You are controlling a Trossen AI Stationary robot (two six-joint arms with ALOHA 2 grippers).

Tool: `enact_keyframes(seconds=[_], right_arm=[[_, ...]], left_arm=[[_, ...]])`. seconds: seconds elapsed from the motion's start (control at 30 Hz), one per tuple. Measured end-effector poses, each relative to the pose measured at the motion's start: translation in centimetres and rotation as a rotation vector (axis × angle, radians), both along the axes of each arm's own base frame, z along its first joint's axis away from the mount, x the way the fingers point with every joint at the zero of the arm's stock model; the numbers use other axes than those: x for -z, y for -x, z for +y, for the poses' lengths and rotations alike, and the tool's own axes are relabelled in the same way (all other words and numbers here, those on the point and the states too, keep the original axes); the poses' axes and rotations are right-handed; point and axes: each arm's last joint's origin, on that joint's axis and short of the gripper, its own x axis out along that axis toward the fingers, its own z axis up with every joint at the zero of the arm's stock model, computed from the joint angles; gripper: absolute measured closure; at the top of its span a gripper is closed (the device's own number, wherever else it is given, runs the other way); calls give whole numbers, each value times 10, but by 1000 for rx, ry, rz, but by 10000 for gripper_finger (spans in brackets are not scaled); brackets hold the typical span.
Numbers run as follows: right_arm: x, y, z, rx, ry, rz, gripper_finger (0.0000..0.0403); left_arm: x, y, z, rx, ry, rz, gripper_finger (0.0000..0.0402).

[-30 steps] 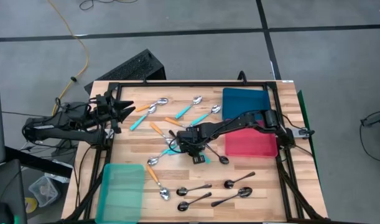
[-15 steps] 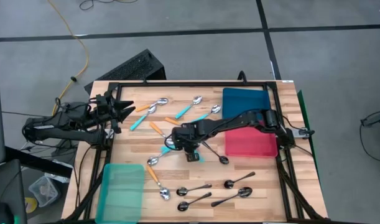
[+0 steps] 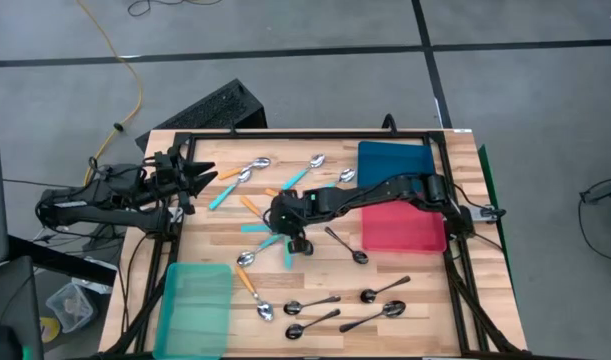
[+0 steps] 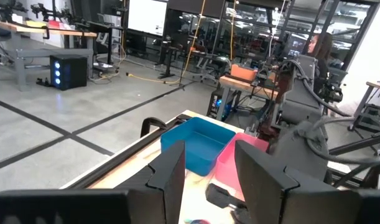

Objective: Sort silverware by color (type)
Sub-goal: Put the blue spoon into the skyblue bin

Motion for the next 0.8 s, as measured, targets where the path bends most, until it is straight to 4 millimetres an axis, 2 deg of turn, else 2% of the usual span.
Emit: enact_keyframes(seconds=[0.2,0.3,0.53,0.8], right_arm=[[-5,-5,-18,92,171,-62,355],[-10,-9,-20,121,262,-117,355],[-20,-18,-4,66,292,-246,355],[-39,-29,30,-158,137,-505,355]], left_arm=[[0,0,0,0,0,0,278],[0,0,0,0,0,0,278],[0,0,0,-2,-6,3,278],[0,1,1,-47,-11,6,278]])
